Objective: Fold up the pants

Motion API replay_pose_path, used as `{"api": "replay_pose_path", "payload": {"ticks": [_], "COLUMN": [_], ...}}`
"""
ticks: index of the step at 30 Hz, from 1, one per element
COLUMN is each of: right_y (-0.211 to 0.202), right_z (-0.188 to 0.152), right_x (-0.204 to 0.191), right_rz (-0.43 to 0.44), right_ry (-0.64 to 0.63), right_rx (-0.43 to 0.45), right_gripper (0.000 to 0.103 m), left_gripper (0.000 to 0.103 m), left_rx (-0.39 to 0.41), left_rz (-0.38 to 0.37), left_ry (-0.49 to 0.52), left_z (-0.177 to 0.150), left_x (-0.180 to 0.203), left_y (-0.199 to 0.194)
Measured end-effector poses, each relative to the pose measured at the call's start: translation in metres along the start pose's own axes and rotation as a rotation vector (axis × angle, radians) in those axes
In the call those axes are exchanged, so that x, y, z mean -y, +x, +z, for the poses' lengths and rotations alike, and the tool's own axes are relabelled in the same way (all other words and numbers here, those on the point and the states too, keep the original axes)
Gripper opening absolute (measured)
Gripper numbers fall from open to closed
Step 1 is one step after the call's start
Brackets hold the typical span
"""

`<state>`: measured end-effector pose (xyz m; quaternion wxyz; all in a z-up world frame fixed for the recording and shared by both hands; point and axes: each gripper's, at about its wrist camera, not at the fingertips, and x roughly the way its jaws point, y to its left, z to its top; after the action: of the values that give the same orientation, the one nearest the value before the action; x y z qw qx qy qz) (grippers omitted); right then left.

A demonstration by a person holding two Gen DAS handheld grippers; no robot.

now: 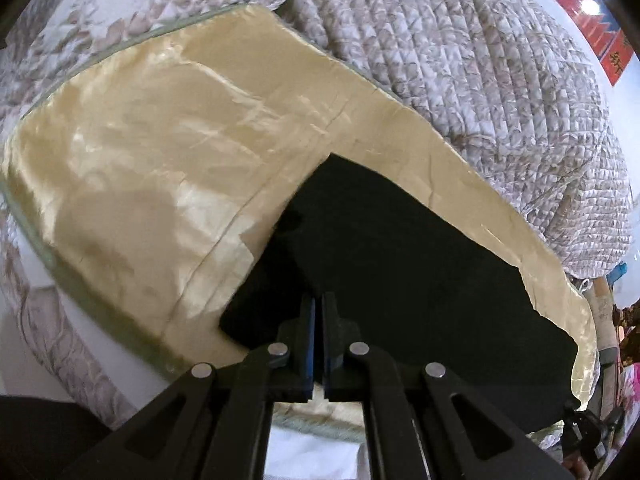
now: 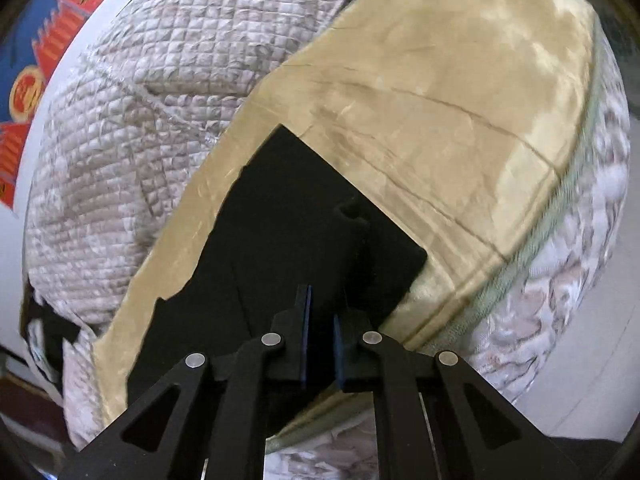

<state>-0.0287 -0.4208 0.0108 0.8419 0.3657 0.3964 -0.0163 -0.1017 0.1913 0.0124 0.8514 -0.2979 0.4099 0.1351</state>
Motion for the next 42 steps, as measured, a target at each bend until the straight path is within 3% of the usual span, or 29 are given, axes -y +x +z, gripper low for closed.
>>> {"api": "replay_pose_path", "payload": {"ticks": [5, 9, 15, 19, 21, 24, 28, 30, 31, 33, 37, 40, 42], "right_y": [-0.018, -0.002, 0.000, -0.021, -0.039, -0.049, -0.021, -0.001, 0.008, 0.010, 0.009, 0.036, 0.055], "right_z": [0.003, 0.002, -0.002, -0.002, -0.002, 0.000, -0.010, -0.016, -0.016, -0.014, -0.004, 0.012, 0.021], "right_x": [-0.016, -0.006, -0.008, -0.014, -0.017, -0.030, -0.055, -0.051, -0.043, -0.037, -0.073, -0.102, -0.115], "right_rz": [0.039, -0.032, -0.067, -0.132, -0.234, -0.264, -0.126, -0.170, -0.195, -0.175, -0.177, -0.135, -0.152], "right_ry": [-0.045, -0.042, -0.087, -0.125, -0.132, -0.177, -0.320, -0.338, -0.318, -0.283, -0.434, -0.525, -0.595], "right_rx": [0.040, 0.020, 0.022, 0.107, 0.218, 0.299, 0.172, 0.096, 0.053, 0.041, 0.117, 0.058, 0.034], "right_gripper": [0.009, 0.009, 0.012, 0.023, 0.025, 0.028, 0.028, 0.028, 0.028, 0.028, 0.028, 0.028, 0.028], "left_gripper": [0.001, 0.001, 0.001, 0.002, 0.002, 0.005, 0.007, 0.007, 0.007, 0.008, 0.012, 0.022, 0.025], "left_rx": [0.056, 0.039, 0.032, 0.044, 0.046, 0.036, -0.042, -0.131, -0.137, -0.108, -0.073, -0.059, -0.051], "left_rz": [-0.006, 0.055, 0.004, -0.016, -0.033, -0.082, -0.078, -0.044, -0.041, -0.030, -0.076, -0.095, -0.066], "left_ry": [0.018, 0.028, 0.045, 0.046, 0.090, 0.188, 0.258, 0.239, 0.243, 0.307, 0.381, 0.421, 0.448], "left_z": [-0.001, -0.004, -0.005, 0.008, 0.012, 0.014, -0.001, -0.015, -0.019, -0.022, -0.008, 0.009, 0.024], "left_x": [0.000, -0.009, -0.006, 0.003, 0.017, 0.049, 0.072, 0.067, 0.066, 0.073, 0.103, 0.132, 0.151], "left_y": [-0.021, -0.017, -0.020, -0.020, -0.017, -0.009, 0.021, 0.040, 0.041, 0.032, 0.028, 0.041, 0.054]}}
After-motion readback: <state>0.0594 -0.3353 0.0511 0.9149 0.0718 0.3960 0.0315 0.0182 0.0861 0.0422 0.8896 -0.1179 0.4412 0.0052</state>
